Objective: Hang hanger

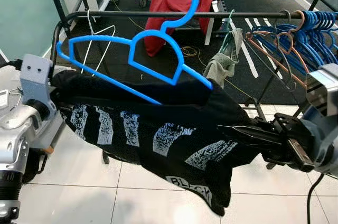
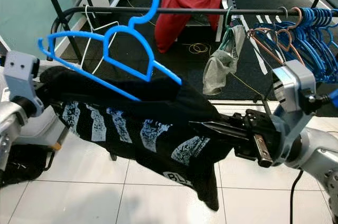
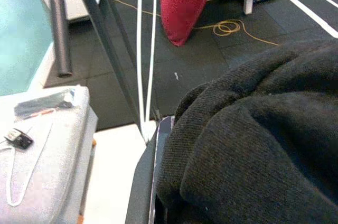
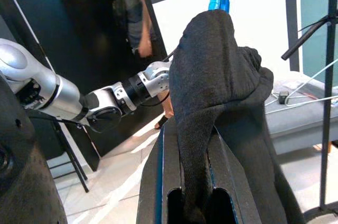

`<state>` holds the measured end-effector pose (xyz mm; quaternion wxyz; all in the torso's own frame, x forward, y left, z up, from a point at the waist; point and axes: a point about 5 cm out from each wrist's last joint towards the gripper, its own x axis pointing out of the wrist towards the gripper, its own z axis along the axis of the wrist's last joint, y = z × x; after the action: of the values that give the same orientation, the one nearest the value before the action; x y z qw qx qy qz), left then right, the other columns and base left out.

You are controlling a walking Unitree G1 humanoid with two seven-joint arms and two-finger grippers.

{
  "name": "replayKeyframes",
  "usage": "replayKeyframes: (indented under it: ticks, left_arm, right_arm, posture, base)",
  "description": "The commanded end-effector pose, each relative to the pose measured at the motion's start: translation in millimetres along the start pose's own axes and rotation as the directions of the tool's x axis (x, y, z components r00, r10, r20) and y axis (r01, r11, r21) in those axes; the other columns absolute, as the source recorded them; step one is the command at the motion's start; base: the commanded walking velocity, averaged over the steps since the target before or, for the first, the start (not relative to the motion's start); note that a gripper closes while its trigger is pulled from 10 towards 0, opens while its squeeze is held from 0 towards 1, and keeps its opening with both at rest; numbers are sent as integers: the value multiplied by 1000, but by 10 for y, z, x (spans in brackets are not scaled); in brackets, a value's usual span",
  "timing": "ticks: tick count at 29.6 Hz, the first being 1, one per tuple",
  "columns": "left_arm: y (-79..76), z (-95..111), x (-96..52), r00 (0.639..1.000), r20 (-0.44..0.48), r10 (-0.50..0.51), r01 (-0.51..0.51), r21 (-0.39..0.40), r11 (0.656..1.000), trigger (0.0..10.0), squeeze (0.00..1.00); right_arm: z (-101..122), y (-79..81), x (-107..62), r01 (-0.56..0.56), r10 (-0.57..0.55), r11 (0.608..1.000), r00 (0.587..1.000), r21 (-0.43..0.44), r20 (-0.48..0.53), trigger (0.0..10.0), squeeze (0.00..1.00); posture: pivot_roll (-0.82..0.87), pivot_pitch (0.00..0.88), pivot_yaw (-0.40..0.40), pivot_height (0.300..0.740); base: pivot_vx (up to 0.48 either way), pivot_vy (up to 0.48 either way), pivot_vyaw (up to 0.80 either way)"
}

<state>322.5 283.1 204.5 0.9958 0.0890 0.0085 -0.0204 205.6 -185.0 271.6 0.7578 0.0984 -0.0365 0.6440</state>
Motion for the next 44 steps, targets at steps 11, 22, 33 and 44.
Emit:
replayKeyframes:
  ticks: [11,22,33,44]
  left_arm:
    - [-938,113,-266,814,211,-542,580,-229,782,10000,0]
    - [-1022,-438,-456,777,-21,-629,616,-182,767,10000,0]
    - [-1011,-419,-730,656,-20,-754,738,-191,647,10000,1000]
    - [-550,-164,-759,718,-3,-696,696,-37,717,10000,608]
  right_arm:
    - [-126,-458,65,345,-338,933,938,-104,79,0,0]
    - [-442,-524,143,344,-351,934,934,-91,-65,0,0]
    - [-501,-544,7,324,-343,937,924,-134,-168,0,0]
    - [-591,-263,-300,135,-127,991,890,-13,-439,0,0]
  posture:
    - [-101,91,41,740]
    - [-90,36,30,740]
    - [-106,37,17,740]
    - [-112,59,15,740]
  base:
    - [0,0,0]
    - [0,0,0]
    - [0,0,0]
    - [0,0,0]
